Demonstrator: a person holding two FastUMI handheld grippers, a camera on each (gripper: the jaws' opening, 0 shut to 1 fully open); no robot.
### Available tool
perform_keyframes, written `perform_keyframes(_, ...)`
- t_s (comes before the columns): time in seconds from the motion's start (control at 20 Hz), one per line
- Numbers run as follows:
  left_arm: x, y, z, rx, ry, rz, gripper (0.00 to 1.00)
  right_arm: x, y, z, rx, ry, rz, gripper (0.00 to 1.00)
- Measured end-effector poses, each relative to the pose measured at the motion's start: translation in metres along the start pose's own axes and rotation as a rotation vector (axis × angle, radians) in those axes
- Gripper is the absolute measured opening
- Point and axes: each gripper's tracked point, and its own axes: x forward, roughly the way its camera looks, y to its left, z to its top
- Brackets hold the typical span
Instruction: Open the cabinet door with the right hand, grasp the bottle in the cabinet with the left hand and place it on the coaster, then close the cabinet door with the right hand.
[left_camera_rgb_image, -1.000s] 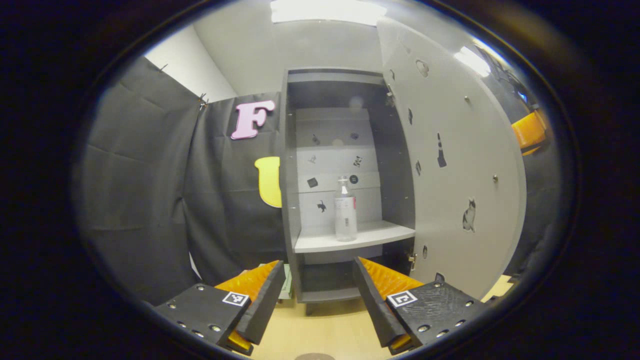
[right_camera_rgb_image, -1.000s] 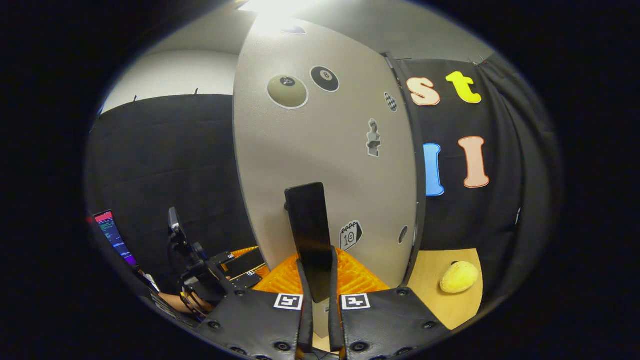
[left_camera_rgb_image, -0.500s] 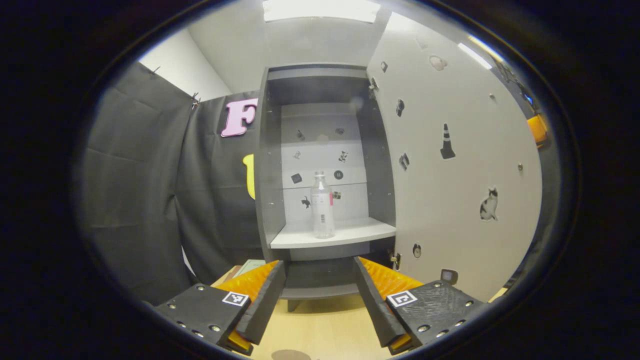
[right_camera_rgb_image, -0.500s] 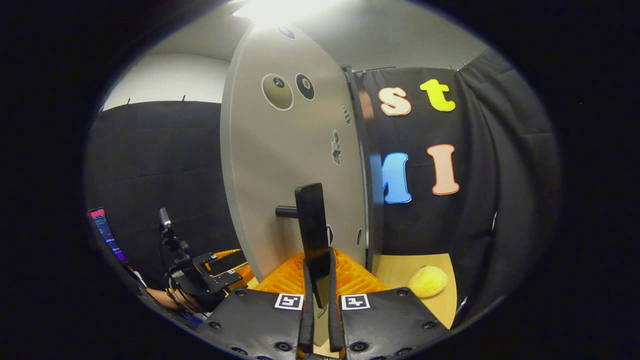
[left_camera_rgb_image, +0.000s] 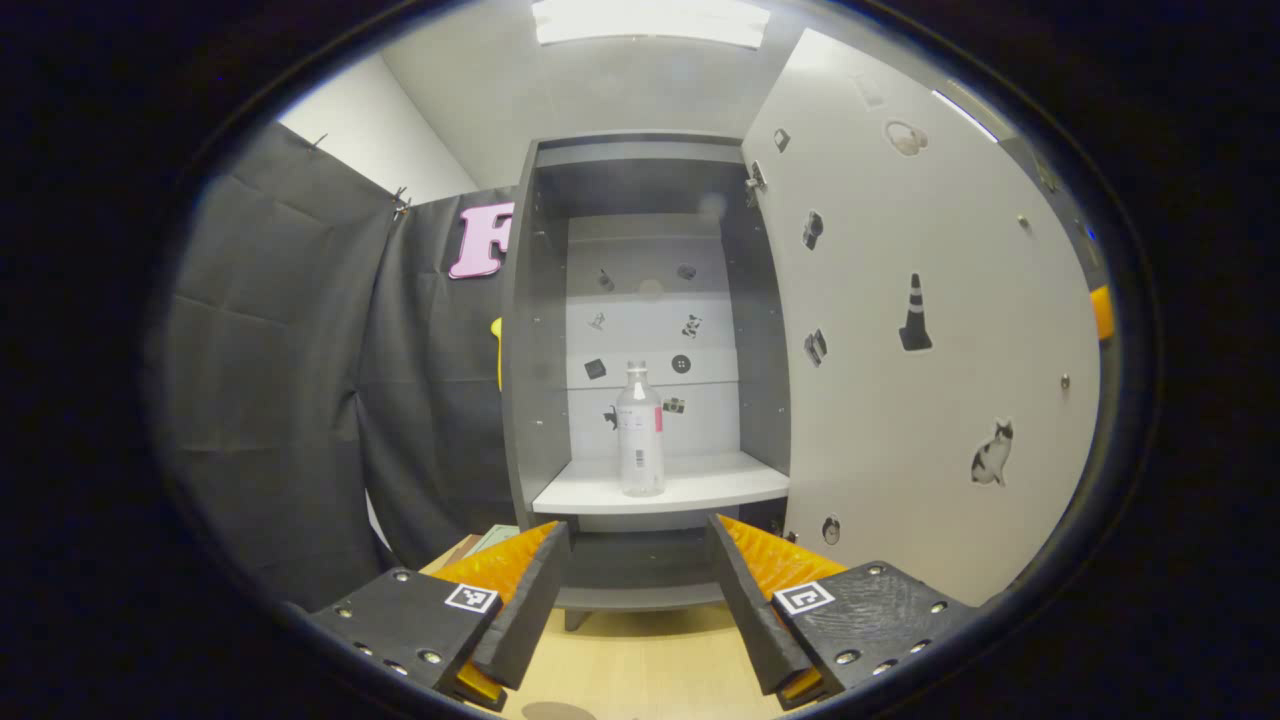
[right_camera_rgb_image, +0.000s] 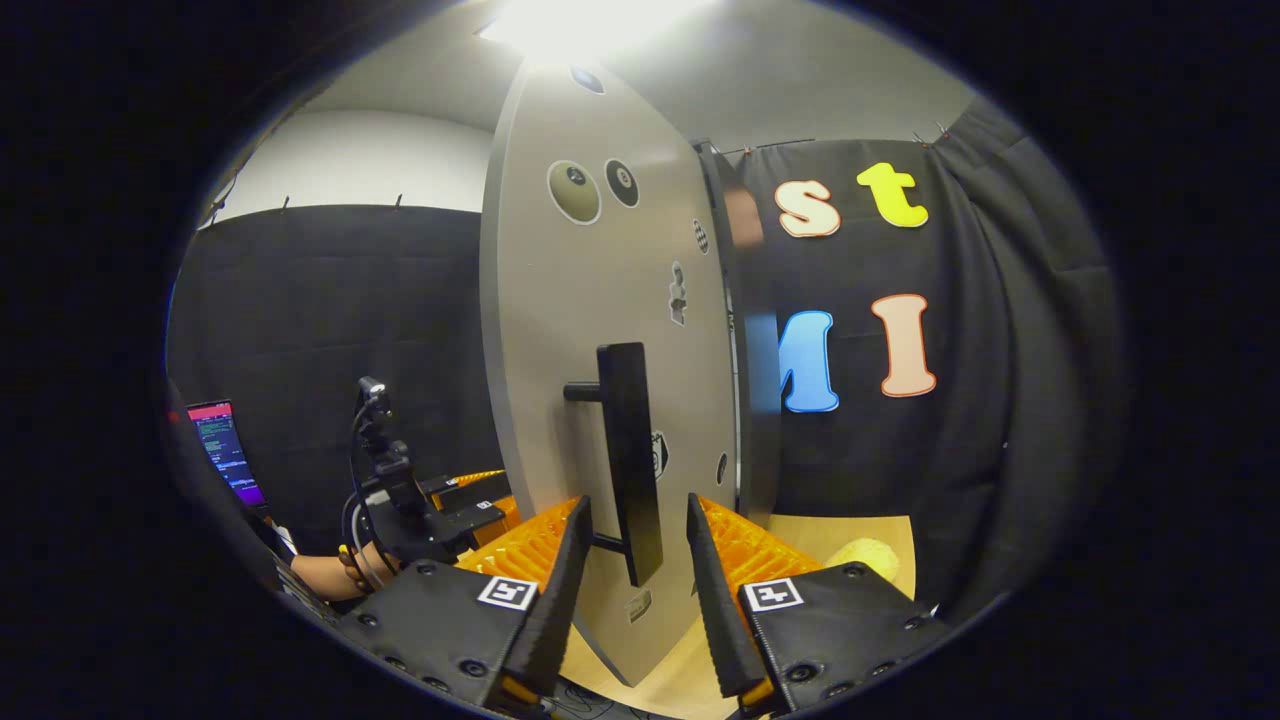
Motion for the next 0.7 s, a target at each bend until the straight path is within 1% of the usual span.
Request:
perform_keyframes(0.05,0.004,0.005,0.004,0.001,-0.003,0.006,0.82,-0.006,-0.009,0.003,0.011,-0.014,-0.017,0.65)
perform_keyframes(0.2,0.025,0.014,0.019,0.011,-0.013,0.007,0.82,-0.034,-0.045,0.002,0.067,-0.061,-0.132,0.93)
perform_keyframes(0.25,0.036,0.015,0.025,0.014,-0.017,-0.001,0.82,-0.042,-0.056,0.002,0.092,-0.081,-0.177,0.87)
perform_keyframes(0.3,0.046,0.016,0.03,0.014,-0.023,-0.007,0.82,-0.047,-0.07,0.0,0.112,-0.093,-0.231,0.94)
perform_keyframes(0.4,0.072,0.016,0.037,0.009,-0.041,-0.033,0.82,-0.056,-0.097,-0.011,0.121,-0.087,-0.344,0.98)
perform_keyframes(0.45,0.086,0.015,0.038,0.005,-0.044,-0.044,0.82,-0.059,-0.108,-0.019,0.113,-0.072,-0.398,0.92)
perform_keyframes(0.5,0.1,0.014,0.039,-0.002,-0.042,-0.059,0.82,-0.061,-0.117,-0.026,0.102,-0.054,-0.447,0.98)
perform_keyframes(0.55,0.117,0.014,0.038,-0.009,-0.039,-0.071,0.82,-0.062,-0.124,-0.031,0.092,-0.039,-0.489,0.92)
perform_keyframes(0.6,0.133,0.013,0.037,-0.013,-0.031,-0.087,0.82,-0.062,-0.129,-0.033,0.085,-0.033,-0.519,0.92)
perform_keyframes(0.65,0.15,0.012,0.037,-0.014,-0.027,-0.102,0.82,-0.059,-0.129,-0.034,0.082,-0.028,-0.537,0.98)
perform_keyframes(0.7,0.166,0.011,0.037,-0.009,-0.024,-0.118,0.82,-0.055,-0.13,-0.035,0.082,-0.024,-0.548,0.98)
